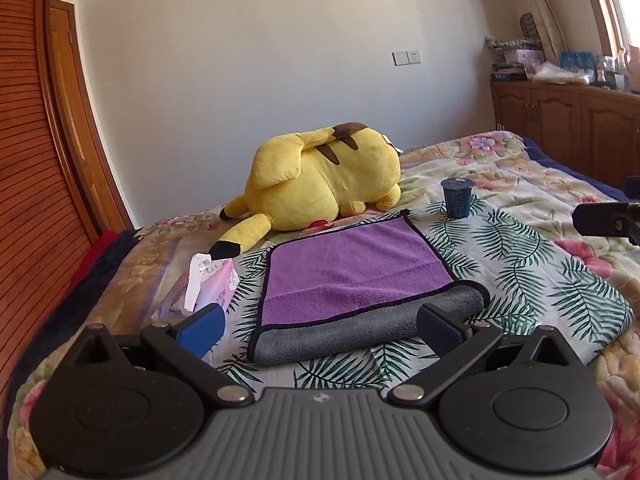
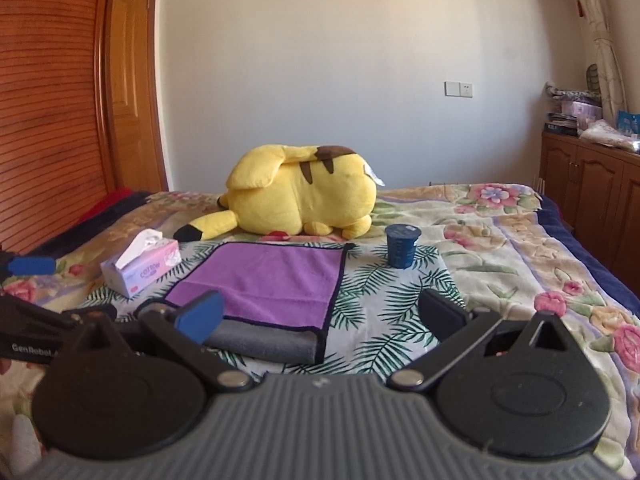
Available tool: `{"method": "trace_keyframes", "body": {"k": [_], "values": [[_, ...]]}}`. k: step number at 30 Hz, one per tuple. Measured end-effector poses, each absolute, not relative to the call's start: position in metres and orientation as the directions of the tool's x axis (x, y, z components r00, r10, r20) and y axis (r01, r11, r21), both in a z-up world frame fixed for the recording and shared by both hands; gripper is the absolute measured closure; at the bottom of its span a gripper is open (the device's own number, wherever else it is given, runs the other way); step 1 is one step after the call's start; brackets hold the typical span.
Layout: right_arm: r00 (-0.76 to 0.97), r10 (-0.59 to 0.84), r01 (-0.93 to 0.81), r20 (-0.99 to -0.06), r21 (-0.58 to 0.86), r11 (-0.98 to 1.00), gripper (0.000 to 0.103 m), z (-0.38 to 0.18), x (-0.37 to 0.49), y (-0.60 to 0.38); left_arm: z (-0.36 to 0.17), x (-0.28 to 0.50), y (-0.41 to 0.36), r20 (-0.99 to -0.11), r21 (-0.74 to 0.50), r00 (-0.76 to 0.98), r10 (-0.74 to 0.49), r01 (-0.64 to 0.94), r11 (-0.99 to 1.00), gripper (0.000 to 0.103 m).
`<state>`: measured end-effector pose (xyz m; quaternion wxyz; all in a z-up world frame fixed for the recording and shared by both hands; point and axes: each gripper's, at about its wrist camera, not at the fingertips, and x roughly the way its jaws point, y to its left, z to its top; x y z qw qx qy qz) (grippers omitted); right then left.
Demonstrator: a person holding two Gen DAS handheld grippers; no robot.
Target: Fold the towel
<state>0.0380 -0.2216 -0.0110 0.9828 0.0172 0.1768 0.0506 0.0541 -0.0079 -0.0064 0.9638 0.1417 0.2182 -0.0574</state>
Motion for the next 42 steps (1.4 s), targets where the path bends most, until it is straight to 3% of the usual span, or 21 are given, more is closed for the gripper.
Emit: {"method": "trace_keyframes", "body": {"k": [22,27,35,42], "values": [[0.858,0.173,-0.194,-0.484,0.007,0.981,0.001,-0.032,0.093,-0.207,-0.027,0.110,0.008,-0.530,0.273,0.846,-0.059,0.237,0.932,0.005],[0.840,0.193,-0.212,-0.507,0.020,0.977,0.007,-0.038,0.107,-0.203,-0.032,0.125,0.013,-0.540,0.277,0.840,-0.053,0.237,0.931,0.005],[0.816,0.205,-0.219,-0.541,0.039,0.975,0.007,-0.052,0.132,-0.199,-0.039,0.150,0.021,-0.555,0.265,0.830,-0.065,0.250,0.931,0.005],[0.794,0.221,-0.226,-0.566,0.063,0.972,0.008,-0.066,0.155,-0.199,-0.051,0.178,0.030,-0.587,0.249,0.806,-0.069,0.261,0.933,0.012]]}}
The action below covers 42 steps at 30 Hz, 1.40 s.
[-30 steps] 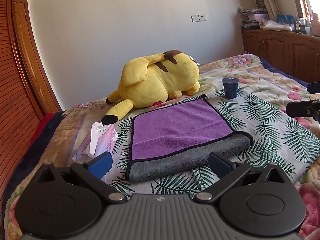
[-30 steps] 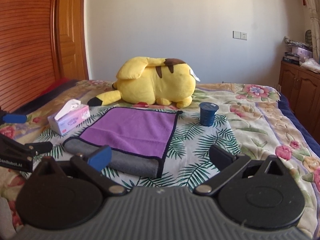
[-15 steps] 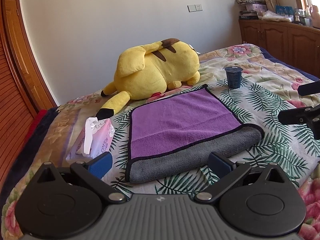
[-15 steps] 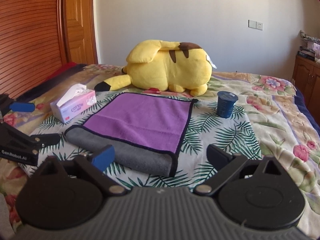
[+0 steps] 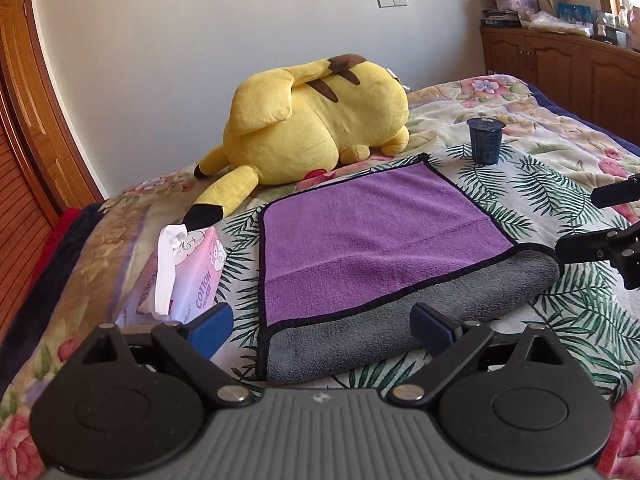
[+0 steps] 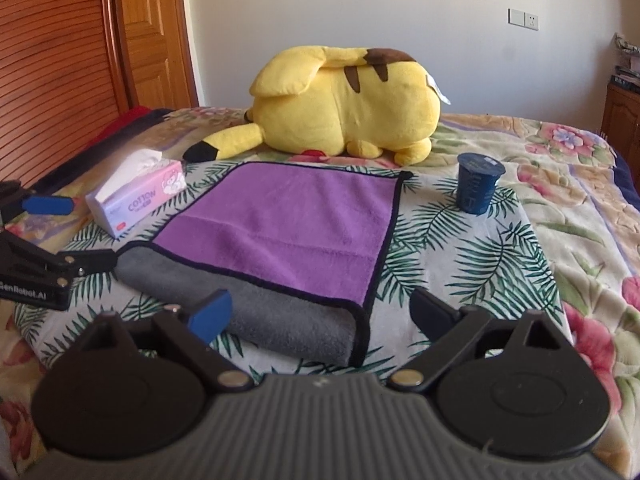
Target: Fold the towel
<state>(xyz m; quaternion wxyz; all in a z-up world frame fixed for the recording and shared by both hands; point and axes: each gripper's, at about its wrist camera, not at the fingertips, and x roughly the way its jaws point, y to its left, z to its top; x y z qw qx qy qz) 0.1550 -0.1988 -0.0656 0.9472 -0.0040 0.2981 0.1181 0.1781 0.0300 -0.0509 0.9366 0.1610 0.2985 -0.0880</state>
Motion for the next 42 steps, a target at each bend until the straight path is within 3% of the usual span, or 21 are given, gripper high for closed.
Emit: {"method": "trace_keyframes", "body": {"k": [5,12,20,27,37,42], "values": [[0.775,0.233,-0.225,-0.588,0.088,0.970,0.016,-0.075,0.170,-0.203,-0.059,0.195,0.037,-0.614,0.222,0.786,-0.076,0.265,0.938,0.016],[0.754,0.243,-0.222,-0.610,0.111,0.969,0.016,-0.087,0.185,-0.209,-0.074,0.218,0.046,-0.650,0.191,0.755,-0.085,0.271,0.944,0.024],[0.722,0.270,-0.237,-0.638,0.138,0.962,0.019,-0.100,0.200,-0.209,-0.088,0.236,0.061,-0.683,0.139,0.724,-0.094,0.256,0.957,0.043],[0.695,0.287,-0.242,-0.659,0.162,0.957,0.021,-0.108,0.206,-0.211,-0.096,0.248,0.072,-0.708,0.096,0.699,-0.101,0.237,0.967,0.049],[0.650,0.333,-0.240,-0.683,0.231,0.943,0.030,-0.115,0.209,-0.216,-0.097,0.251,0.087,-0.717,0.035,0.689,-0.107,0.189,0.981,0.080],[0.641,0.357,-0.244,-0.679,0.260,0.934,0.039,-0.113,0.209,-0.218,-0.099,0.251,0.091,-0.731,0.025,0.674,-0.106,0.182,0.983,0.080]]}}
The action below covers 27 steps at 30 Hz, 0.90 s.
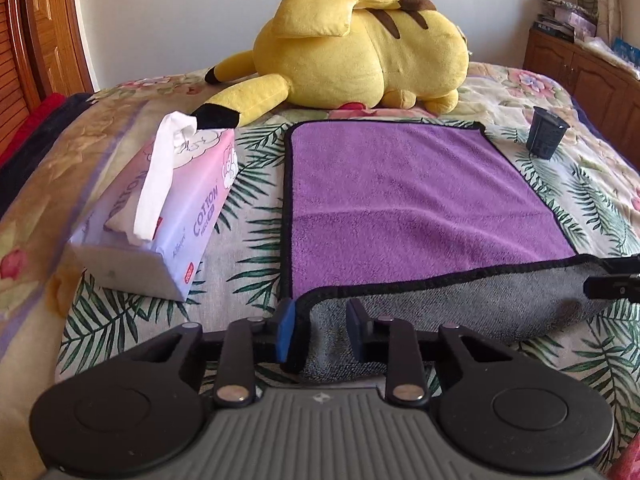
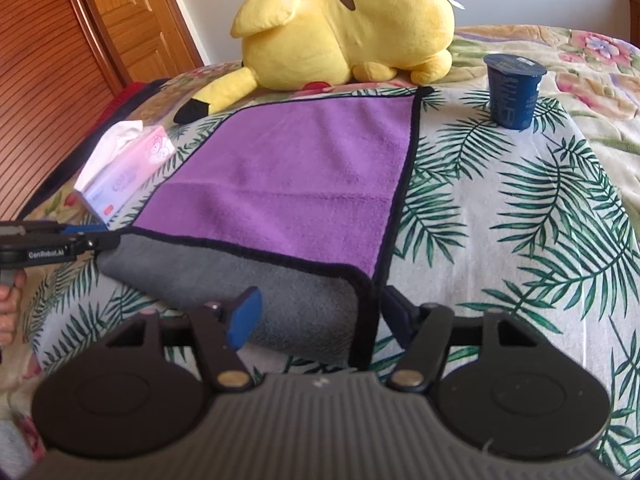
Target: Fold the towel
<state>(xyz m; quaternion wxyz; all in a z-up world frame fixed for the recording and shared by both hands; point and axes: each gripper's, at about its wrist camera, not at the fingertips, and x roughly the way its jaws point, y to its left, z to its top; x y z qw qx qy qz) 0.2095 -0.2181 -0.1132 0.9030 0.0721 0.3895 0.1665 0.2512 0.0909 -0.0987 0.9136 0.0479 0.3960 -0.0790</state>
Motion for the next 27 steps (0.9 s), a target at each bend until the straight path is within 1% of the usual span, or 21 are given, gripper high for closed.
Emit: {"method": "trace_keyframes", "body": {"k": [2,6,8,9,10,11,15,20,24,26,27], "values": [[0.639,0.363,-0.245,-0.678,0.267,0.932,0.043,-0.113,0.209,-0.219,-0.101,0.252,0.092,-0.740,0.027,0.665,-0.101,0.179,0.983,0.080],[0.631,0.359,-0.240,-0.688,0.267,0.933,0.047,-0.113,0.210,-0.219,-0.106,0.252,0.095,-0.748,0.027,0.657,-0.094,0.171,0.985,0.080],[0.630,0.353,-0.233,-0.692,0.265,0.936,0.052,-0.114,0.210,-0.220,-0.106,0.252,0.096,-0.745,0.022,0.659,-0.099,0.172,0.985,0.080],[0.629,0.354,-0.231,-0.692,0.269,0.935,0.053,-0.115,0.210,-0.221,-0.105,0.252,0.096,-0.743,0.022,0.662,-0.100,0.174,0.985,0.082],[0.629,0.354,-0.229,-0.692,0.270,0.935,0.055,-0.115,0.210,-0.222,-0.105,0.252,0.095,-0.741,0.024,0.664,-0.100,0.176,0.984,0.089],[0.630,0.354,-0.229,-0.692,0.270,0.935,0.057,-0.115,0.210,-0.223,-0.104,0.252,0.095,-0.738,0.029,0.668,-0.097,0.175,0.984,0.093],[0.630,0.352,-0.229,-0.692,0.268,0.936,0.063,-0.115,0.210,-0.225,-0.102,0.251,0.095,-0.735,0.023,0.670,-0.103,0.177,0.984,0.099],[0.633,0.345,-0.224,-0.693,0.262,0.939,0.077,-0.115,0.210,-0.227,-0.101,0.249,0.094,-0.728,0.022,0.676,-0.112,0.186,0.982,0.102],[0.637,0.338,-0.224,-0.692,0.253,0.941,0.084,-0.115,0.209,-0.228,-0.099,0.248,0.094,-0.722,0.016,0.682,-0.117,0.185,0.983,0.103],[0.640,0.331,-0.222,-0.693,0.246,0.944,0.092,-0.115,0.209,-0.229,-0.098,0.247,0.094,-0.717,0.015,0.687,-0.117,0.183,0.983,0.103],[0.641,0.333,-0.224,-0.692,0.246,0.943,0.092,-0.115,0.209,-0.229,-0.097,0.247,0.094,-0.716,0.015,0.688,-0.117,0.183,0.983,0.103]]}}
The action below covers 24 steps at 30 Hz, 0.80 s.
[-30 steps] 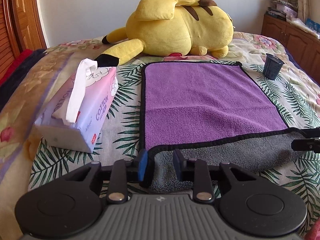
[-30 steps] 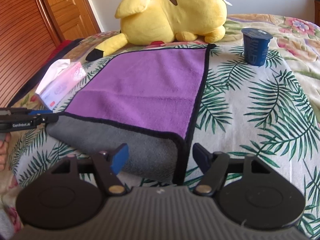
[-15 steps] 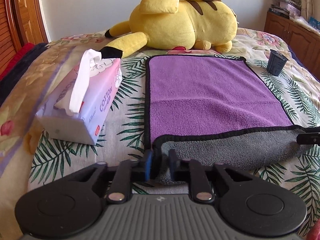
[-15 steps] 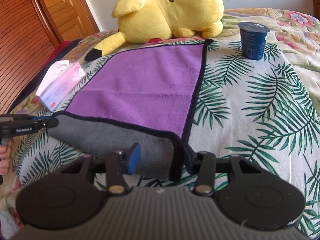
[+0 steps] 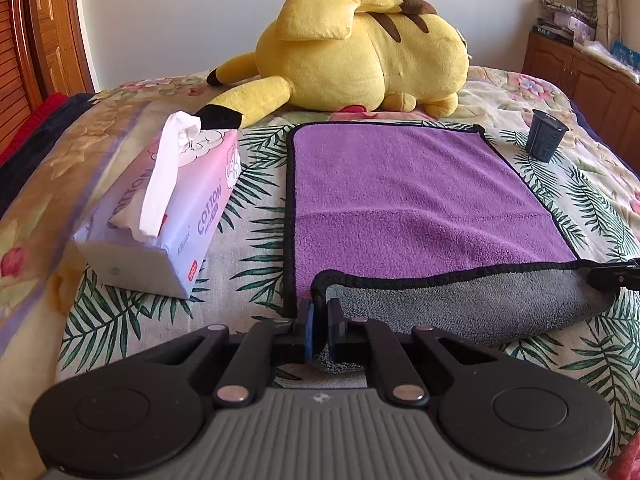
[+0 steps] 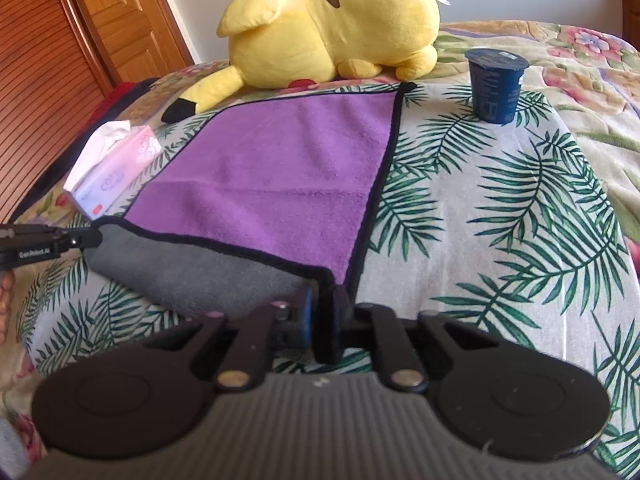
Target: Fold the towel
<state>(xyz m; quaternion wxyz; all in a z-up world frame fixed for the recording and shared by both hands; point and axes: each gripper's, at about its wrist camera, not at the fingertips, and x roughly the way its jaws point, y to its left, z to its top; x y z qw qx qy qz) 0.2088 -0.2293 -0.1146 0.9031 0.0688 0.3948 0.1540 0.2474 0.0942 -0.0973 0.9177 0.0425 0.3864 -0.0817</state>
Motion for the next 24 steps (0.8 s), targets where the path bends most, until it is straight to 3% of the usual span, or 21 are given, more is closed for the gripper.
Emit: {"method": "trace_keyframes", "body": {"k": [5,24], "values": [[0.650,0.338,-0.235,-0.680,0.243,0.941,0.099,-0.112,0.207,-0.229,-0.094,0.246,0.094,-0.708,0.011,0.695,-0.124,0.186,0.982,0.103],[0.715,0.331,-0.249,-0.616,0.217,0.944,0.099,-0.089,0.202,-0.231,-0.071,0.239,0.094,-0.651,-0.007,0.743,-0.154,0.197,0.980,0.103]]}}
